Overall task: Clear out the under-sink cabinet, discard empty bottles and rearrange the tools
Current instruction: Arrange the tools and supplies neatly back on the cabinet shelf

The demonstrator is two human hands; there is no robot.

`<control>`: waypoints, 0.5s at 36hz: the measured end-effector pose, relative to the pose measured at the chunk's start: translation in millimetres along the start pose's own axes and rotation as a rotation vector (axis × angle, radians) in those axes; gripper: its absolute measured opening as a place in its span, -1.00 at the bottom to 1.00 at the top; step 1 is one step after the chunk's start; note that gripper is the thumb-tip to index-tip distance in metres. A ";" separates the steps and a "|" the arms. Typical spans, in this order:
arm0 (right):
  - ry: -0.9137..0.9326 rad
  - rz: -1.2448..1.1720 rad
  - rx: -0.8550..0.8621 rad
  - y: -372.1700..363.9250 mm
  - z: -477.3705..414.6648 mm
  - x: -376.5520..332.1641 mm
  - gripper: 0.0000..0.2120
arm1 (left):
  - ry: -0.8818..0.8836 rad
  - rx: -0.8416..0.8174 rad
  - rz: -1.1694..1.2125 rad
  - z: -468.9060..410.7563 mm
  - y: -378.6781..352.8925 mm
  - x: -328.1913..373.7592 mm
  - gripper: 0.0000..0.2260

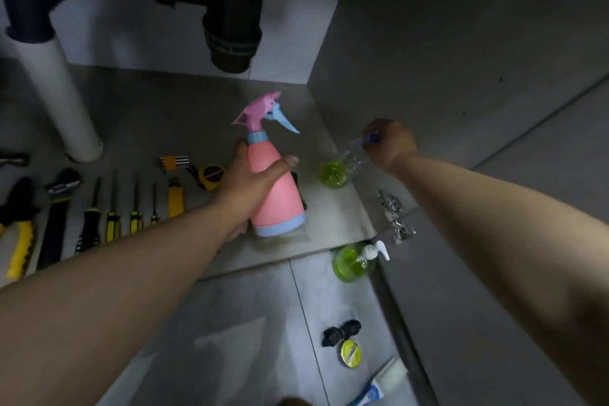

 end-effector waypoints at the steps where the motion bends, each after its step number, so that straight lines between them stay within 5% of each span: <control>1: -0.017 -0.002 0.005 -4.9 -7.6 1.2 -0.78 | 0.001 0.003 0.016 -1.3 -0.1 -1.5 -0.56; 13: -0.089 -0.052 0.090 -13.6 -38.6 14.1 -0.76 | 0.015 -0.065 0.019 -12.8 -13.8 -21.7 -0.60; 18: -0.066 -0.023 0.088 -10.1 -18.0 8.2 -0.55 | -0.002 -0.092 0.000 -9.3 -23.3 -18.5 -0.56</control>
Point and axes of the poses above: each hand's wrist, its own z-axis away from the middle knuckle, its own y-axis out of the back of the hand, x = y × z, the point moved 4 cm from there along -z, towards the middle knuckle, and after that the axes turned 2 degrees about -x, right-handed, at the moved point
